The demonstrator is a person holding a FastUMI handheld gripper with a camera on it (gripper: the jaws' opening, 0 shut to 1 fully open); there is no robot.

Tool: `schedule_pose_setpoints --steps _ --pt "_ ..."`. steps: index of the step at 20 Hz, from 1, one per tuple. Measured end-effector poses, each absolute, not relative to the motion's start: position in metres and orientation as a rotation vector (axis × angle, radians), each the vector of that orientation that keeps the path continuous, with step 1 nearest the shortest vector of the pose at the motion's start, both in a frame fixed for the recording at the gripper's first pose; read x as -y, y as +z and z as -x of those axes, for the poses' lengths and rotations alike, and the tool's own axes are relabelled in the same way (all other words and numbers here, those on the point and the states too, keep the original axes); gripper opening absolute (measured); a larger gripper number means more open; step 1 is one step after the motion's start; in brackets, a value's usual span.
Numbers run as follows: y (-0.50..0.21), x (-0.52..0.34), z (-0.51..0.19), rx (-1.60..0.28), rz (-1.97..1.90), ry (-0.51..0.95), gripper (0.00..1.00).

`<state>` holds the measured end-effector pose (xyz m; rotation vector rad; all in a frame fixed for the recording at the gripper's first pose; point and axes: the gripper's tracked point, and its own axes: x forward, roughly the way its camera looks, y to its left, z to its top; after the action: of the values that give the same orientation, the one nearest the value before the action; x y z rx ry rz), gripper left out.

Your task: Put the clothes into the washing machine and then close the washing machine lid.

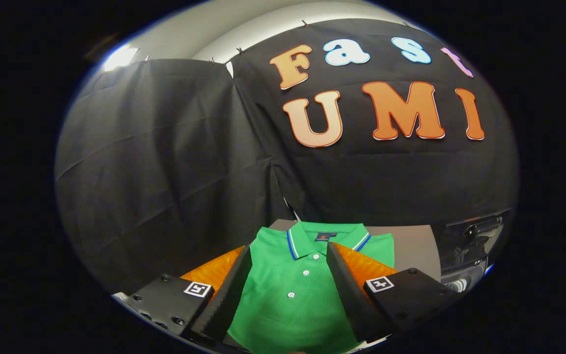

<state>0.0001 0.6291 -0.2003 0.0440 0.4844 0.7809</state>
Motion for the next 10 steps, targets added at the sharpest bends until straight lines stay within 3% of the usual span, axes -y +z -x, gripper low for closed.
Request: schedule_pose_setpoints --steps 10 --pt "-0.259 -0.642 -0.003 -0.58 0.057 0.75 0.98"
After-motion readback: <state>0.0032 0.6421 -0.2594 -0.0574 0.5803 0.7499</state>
